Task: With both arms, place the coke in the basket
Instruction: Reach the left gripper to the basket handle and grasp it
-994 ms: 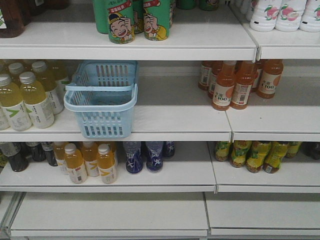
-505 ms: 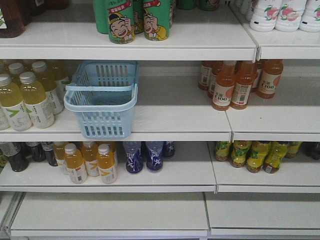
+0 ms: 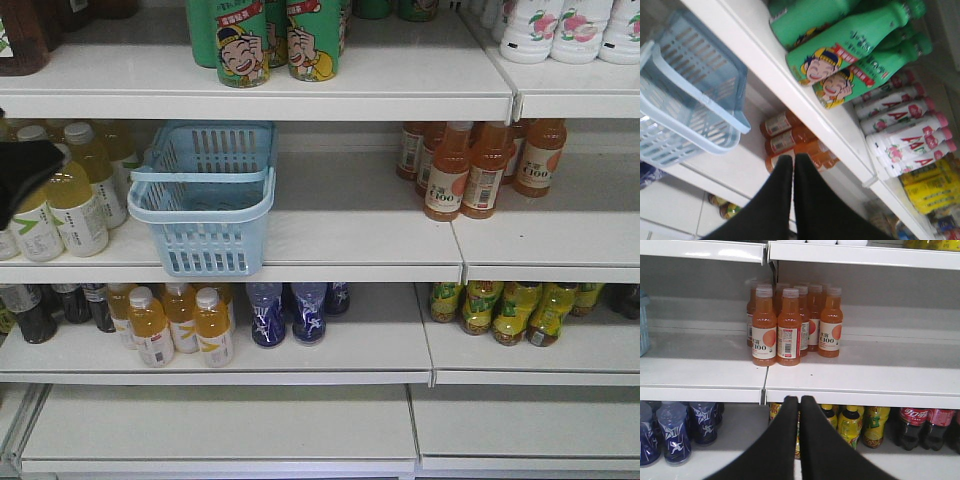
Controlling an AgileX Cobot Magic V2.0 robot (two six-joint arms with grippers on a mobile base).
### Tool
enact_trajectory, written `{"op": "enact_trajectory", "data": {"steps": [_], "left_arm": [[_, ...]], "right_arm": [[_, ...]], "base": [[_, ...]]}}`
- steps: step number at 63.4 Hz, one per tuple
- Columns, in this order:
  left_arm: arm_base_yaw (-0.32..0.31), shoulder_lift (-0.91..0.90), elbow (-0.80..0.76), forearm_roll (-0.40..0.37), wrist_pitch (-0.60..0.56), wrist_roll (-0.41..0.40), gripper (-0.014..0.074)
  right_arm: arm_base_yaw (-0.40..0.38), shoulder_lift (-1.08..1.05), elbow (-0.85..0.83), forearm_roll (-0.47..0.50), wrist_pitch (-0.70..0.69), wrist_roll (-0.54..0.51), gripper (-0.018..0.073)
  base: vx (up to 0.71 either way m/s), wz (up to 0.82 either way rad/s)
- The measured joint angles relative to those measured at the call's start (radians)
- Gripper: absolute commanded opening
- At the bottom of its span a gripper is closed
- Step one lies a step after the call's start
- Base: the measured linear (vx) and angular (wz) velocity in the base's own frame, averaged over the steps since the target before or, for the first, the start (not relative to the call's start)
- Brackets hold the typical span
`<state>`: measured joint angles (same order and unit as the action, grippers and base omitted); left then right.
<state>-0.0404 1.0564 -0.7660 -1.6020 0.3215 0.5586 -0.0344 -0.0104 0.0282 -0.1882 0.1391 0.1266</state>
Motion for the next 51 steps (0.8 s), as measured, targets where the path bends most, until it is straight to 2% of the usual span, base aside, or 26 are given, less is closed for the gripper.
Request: {"op": "enact_trajectory", "data": {"steps": [3,8,17,39,51], "left_arm": [[0.0,0.049,0.0,-0.059,0.044,0.089,-0.0008],[0.0,0.133,-0.01,-0.089,0.118,0.188,-0.0008],[0.0,0.265,-0.029,-0.098,0.2,0.288,-0.0007],[0.0,0.427,-0.03,-0.1,0.205,0.313,0.001],[0.0,0.44,-0.052,-0.1,0.205,0.313,0.0103]], "right_arm": [[0.0,0.0,0.0,0.0,0.0,0.0,-0.0002],[0.0,0.0,0.0,0.0,0.0,0.0,-0.0002],[0.0,0.0,0.0,0.0,0.0,0.0,-0.0002],[0.0,0.0,0.0,0.0,0.0,0.0,-0.0002],[0.0,0.0,0.0,0.0,0.0,0.0,-0.0002]], "base": [[0.0,0.0],[0.0,0.0],[0.0,0.0],[0.0,0.0],[0.0,0.0]]}}
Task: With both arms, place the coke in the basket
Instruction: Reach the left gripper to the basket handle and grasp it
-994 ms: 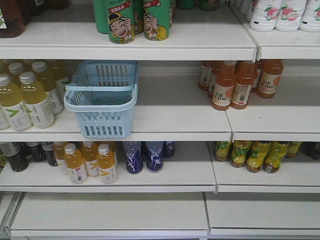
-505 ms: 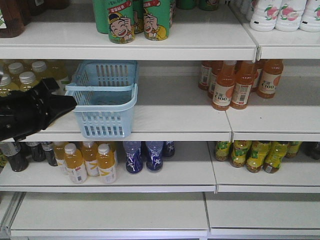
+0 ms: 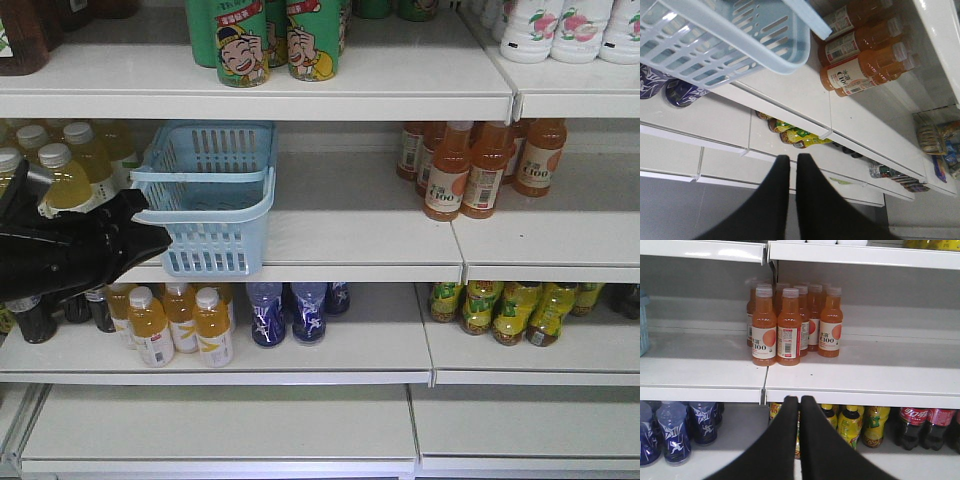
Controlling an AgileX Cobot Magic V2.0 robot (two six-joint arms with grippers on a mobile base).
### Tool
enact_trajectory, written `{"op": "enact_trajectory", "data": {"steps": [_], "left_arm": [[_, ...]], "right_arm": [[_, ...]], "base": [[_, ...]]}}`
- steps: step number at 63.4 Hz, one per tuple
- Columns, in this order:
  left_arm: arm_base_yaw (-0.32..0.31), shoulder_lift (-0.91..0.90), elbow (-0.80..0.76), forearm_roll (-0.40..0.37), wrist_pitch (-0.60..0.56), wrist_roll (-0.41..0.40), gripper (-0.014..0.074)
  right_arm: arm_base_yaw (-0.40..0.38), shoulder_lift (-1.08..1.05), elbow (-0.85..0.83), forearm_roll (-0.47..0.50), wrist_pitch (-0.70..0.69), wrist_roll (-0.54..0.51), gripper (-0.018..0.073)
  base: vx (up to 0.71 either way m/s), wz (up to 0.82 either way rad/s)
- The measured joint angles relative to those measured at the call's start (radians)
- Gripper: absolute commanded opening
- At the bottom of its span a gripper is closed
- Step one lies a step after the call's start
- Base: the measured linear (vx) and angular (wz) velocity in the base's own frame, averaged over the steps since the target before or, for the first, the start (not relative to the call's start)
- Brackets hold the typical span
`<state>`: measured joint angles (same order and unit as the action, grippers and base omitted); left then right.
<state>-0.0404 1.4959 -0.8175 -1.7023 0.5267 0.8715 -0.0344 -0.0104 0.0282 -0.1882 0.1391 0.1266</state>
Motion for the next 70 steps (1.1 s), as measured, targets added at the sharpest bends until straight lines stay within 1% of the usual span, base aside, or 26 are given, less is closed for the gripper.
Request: {"op": "enact_trajectory", "data": {"steps": [13,18,23,27,33,40,53,70], "left_arm": [[0.0,0.017,-0.109,0.0,-0.002,-0.013,0.034],[0.0,0.028,-0.149,0.0,-0.02,-0.019,0.0426],[0.0,0.045,-0.179,-0.002,-0.048,-0.039,0.0494],[0.0,0.061,-0.198,-0.003,-0.07,-0.072,0.0524],[0.0,0.092,-0.216,-0.005,-0.09,-0.134,0.0533],[0.0,0.124,-0.227,-0.006,-0.091,-0.164,0.0533],[0.0,0.162,-0.227,-0.007,-0.093,-0.177,0.0533],[0.0,0.163,-0.239,-0.007,-0.131,-0.178,0.0533]], "right_arm": [[0.0,0.0,0.0,0.0,0.0,0.0,-0.0002],[0.0,0.0,0.0,0.0,0.0,0.0,-0.0002],[0.0,0.0,0.0,0.0,0.0,0.0,-0.0002],[0.0,0.0,0.0,0.0,0.0,0.0,-0.0002],[0.0,0.0,0.0,0.0,0.0,0.0,-0.0002],[0.0,0.0,0.0,0.0,0.0,0.0,-0.0002],[0.0,0.0,0.0,0.0,0.0,0.0,-0.0002],[0.0,0.0,0.0,0.0,0.0,0.0,-0.0002]], "base": [[0.0,0.0],[0.0,0.0],[0.0,0.0],[0.0,0.0],[0.0,0.0],[0.0,0.0],[0.0,0.0],[0.0,0.0]]}}
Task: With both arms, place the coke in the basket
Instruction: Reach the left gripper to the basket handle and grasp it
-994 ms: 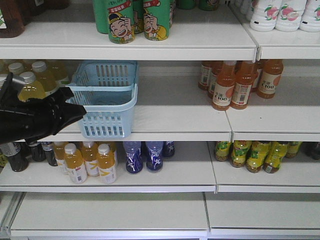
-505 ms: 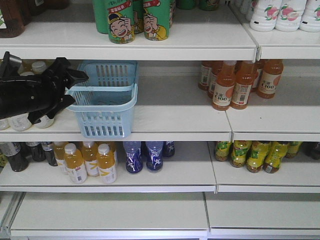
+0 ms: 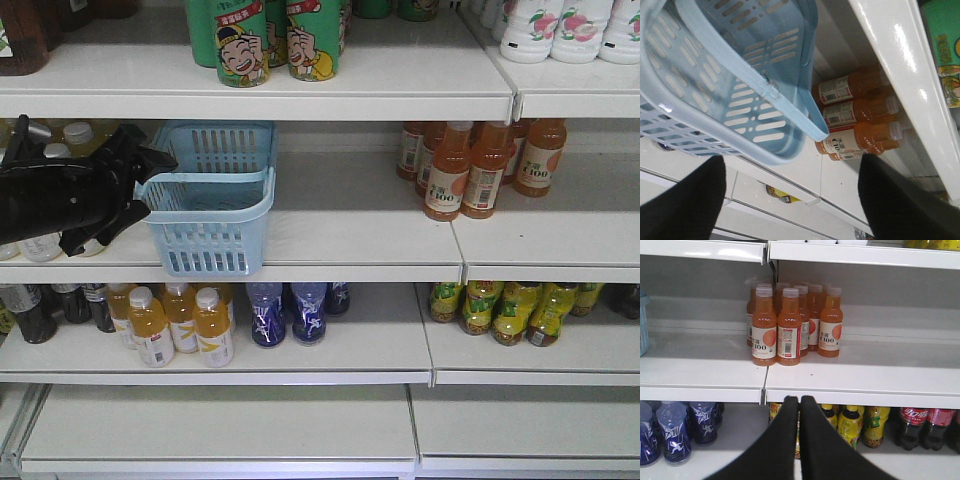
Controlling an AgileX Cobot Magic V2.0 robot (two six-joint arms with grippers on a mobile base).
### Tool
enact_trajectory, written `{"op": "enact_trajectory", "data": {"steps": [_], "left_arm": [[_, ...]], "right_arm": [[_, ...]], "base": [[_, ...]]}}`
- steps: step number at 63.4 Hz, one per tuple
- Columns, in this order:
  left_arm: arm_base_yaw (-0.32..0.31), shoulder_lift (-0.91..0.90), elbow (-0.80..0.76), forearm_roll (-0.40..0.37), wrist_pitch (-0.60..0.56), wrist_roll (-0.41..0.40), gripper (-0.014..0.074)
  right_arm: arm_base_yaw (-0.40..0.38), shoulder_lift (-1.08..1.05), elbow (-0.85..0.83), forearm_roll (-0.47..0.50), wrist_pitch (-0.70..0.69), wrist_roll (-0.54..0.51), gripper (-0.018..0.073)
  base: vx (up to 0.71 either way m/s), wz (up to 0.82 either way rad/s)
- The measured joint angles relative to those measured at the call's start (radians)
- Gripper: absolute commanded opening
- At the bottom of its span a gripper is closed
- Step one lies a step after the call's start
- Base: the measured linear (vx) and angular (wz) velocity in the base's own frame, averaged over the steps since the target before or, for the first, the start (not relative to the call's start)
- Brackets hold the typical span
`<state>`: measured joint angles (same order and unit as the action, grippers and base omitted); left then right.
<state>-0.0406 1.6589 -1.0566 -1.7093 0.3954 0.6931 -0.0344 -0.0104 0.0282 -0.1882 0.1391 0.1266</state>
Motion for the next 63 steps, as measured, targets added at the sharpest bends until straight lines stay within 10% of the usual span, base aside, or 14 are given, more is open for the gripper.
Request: {"op": "enact_trajectory", "data": {"steps": [63], "left_arm": [[0.0,0.294,-0.283,-0.004,-0.01,-0.129,0.0533]], "right_arm": [[0.0,0.0,0.0,0.0,0.0,0.0,-0.0002]], "base": [[0.0,0.0]]}}
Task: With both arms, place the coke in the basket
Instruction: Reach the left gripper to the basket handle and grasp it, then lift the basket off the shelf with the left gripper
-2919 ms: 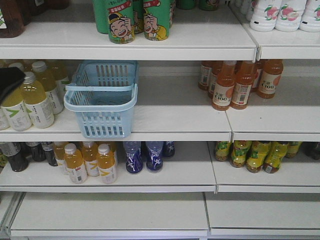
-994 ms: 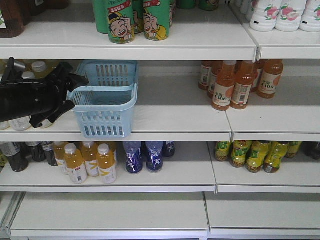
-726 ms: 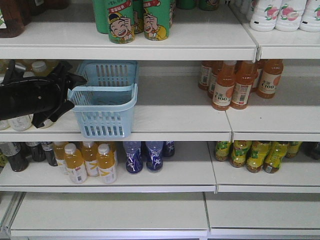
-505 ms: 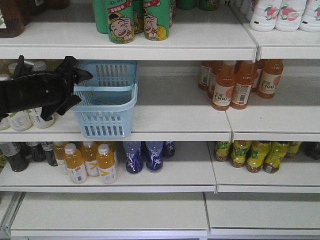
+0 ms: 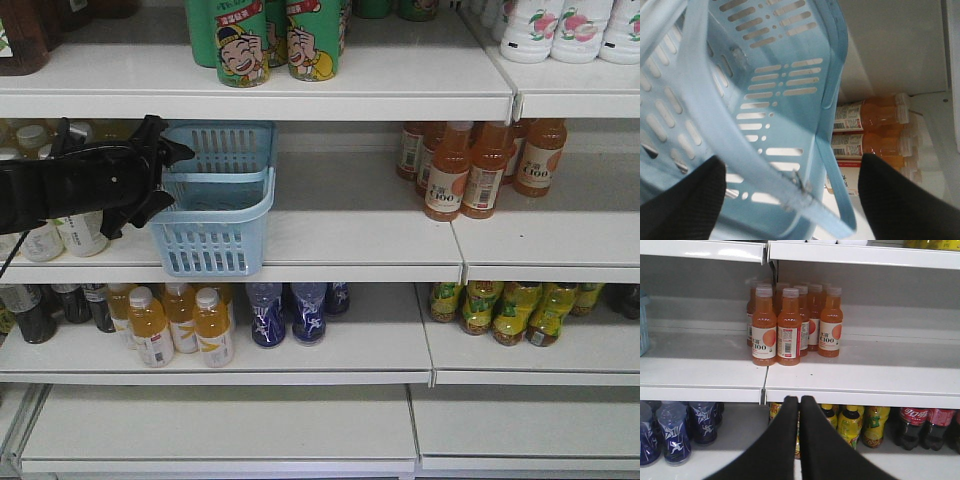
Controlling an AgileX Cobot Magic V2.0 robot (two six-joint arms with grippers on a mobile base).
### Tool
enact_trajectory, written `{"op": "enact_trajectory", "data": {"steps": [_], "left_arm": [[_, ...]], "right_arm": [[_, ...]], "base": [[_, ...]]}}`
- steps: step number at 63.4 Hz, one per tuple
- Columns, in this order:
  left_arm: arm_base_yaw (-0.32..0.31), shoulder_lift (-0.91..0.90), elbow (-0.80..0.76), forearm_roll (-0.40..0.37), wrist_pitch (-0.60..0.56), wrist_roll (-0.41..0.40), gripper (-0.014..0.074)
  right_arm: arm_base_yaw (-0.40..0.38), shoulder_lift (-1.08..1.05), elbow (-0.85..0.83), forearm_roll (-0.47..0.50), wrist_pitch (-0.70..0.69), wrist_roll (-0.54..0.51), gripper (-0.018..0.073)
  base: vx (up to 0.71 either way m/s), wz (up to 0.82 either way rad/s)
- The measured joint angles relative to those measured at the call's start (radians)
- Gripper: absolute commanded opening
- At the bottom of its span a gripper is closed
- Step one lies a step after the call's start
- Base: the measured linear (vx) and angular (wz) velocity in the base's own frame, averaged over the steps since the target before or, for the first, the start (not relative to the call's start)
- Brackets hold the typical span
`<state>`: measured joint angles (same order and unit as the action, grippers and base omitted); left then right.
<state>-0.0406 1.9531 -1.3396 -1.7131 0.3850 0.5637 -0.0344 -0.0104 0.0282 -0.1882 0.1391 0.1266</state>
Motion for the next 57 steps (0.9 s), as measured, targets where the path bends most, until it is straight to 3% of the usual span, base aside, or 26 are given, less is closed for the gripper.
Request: {"op": "enact_trajectory", "data": {"steps": [17,44,57], "left_arm": [[0.0,0.045,-0.062,0.0,-0.001,0.0,0.0479],[0.0,0.056,-0.066,-0.013,0.003,-0.008,-0.001],[0.0,0.056,-0.066,-0.015,0.102,0.052,-0.0008]], "right_arm": [[0.0,0.0,0.0,0.0,0.0,0.0,-0.0002],[0.0,0.0,0.0,0.0,0.0,0.0,-0.0002],[0.0,0.0,0.0,0.0,0.0,0.0,-0.0002]], "base": [[0.0,0.0],[0.0,0.0],[0.0,0.0]]}}
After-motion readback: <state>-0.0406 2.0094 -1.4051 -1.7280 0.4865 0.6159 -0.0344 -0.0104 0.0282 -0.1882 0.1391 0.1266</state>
